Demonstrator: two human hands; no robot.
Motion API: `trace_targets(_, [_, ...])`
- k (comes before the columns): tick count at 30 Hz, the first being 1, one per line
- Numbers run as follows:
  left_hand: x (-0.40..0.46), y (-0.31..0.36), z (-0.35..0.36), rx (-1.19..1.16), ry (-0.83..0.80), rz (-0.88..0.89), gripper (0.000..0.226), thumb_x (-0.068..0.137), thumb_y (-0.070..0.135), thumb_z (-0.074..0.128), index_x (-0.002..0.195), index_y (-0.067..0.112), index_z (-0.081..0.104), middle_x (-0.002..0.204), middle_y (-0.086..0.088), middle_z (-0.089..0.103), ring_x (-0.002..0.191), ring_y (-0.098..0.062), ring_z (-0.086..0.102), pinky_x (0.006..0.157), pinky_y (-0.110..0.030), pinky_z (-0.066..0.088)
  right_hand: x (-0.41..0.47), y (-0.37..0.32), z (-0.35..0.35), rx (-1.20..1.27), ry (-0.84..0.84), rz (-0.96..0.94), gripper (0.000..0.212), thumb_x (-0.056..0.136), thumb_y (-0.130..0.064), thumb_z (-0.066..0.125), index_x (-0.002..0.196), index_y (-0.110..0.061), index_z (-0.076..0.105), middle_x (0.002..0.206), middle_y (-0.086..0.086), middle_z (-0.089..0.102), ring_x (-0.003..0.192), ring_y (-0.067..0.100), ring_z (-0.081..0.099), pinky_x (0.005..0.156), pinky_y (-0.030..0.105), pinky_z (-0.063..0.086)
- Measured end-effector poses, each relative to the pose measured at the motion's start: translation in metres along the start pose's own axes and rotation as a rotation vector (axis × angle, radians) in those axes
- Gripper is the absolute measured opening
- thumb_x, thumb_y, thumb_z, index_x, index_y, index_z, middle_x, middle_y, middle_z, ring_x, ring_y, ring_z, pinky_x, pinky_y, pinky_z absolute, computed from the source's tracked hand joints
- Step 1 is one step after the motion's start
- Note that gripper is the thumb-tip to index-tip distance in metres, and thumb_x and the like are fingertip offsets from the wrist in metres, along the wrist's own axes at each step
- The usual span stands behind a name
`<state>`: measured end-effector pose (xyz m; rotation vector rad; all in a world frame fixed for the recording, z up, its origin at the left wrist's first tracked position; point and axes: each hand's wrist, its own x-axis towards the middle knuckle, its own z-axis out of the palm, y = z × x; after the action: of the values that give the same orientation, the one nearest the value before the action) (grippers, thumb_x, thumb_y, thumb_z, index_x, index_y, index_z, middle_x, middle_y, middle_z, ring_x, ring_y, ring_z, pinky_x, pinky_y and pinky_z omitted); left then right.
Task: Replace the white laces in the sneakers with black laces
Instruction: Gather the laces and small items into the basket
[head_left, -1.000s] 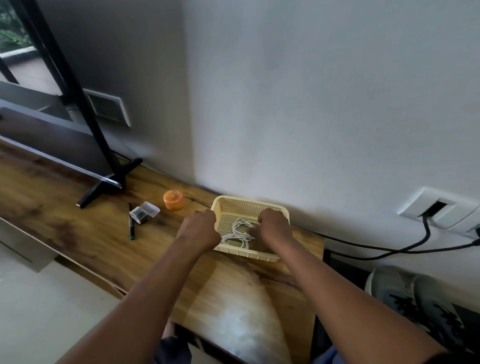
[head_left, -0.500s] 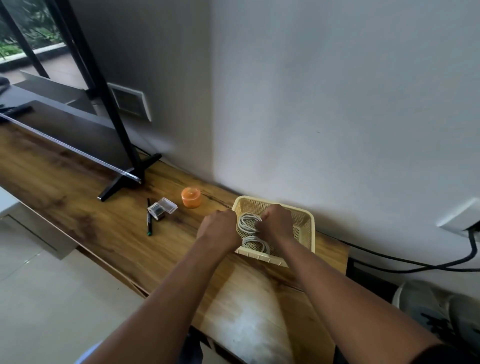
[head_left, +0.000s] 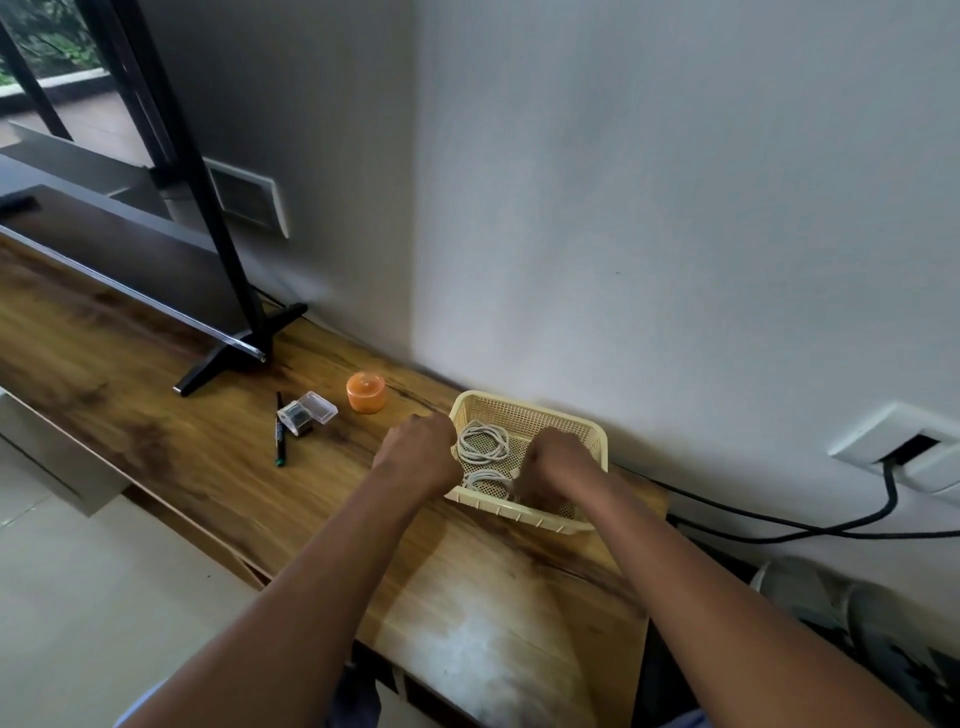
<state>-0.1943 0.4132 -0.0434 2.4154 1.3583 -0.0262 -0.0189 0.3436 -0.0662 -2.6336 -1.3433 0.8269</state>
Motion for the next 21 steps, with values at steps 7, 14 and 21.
trace_targets(7, [-0.001, -0.002, 0.001, -0.049, -0.011, -0.008, 0.033, 0.088, 0.020, 0.066, 0.121, 0.019, 0.069, 0.125, -0.006, 0.070, 0.116, -0.029, 0.065, 0.090, -0.034, 0.050, 0.005, -0.014, 0.020, 0.009, 0.048, -0.033, 0.021, 0.071, -0.022, 0.089, 0.086, -0.011, 0.079, 0.090, 0.006, 0.077, 0.094, 0.024, 0.072, 0.078, 0.031, 0.060])
trace_targets(14, [0.000, -0.007, -0.001, -0.129, 0.004, 0.003, 0.036, 0.093, 0.029, 0.066, 0.128, 0.023, 0.069, 0.132, -0.005, 0.069, 0.121, -0.028, 0.063, 0.094, -0.032, 0.048, 0.004, -0.028, 0.014, -0.017, 0.057, -0.111, 0.013, 0.075, -0.020, 0.086, 0.079, -0.009, 0.080, 0.077, 0.006, 0.077, 0.081, 0.021, 0.075, 0.078, 0.035, 0.063])
trace_targets(21, [0.000, -0.031, -0.022, -0.236, 0.105, -0.046, 0.038, 0.094, 0.040, 0.066, 0.130, 0.031, 0.067, 0.130, 0.004, 0.068, 0.114, -0.021, 0.066, 0.091, -0.037, 0.057, -0.012, -0.052, -0.013, 0.273, 0.427, -0.342, 0.010, 0.087, -0.020, 0.078, 0.079, -0.021, 0.072, 0.072, -0.009, 0.071, 0.071, 0.007, 0.069, 0.068, 0.028, 0.055])
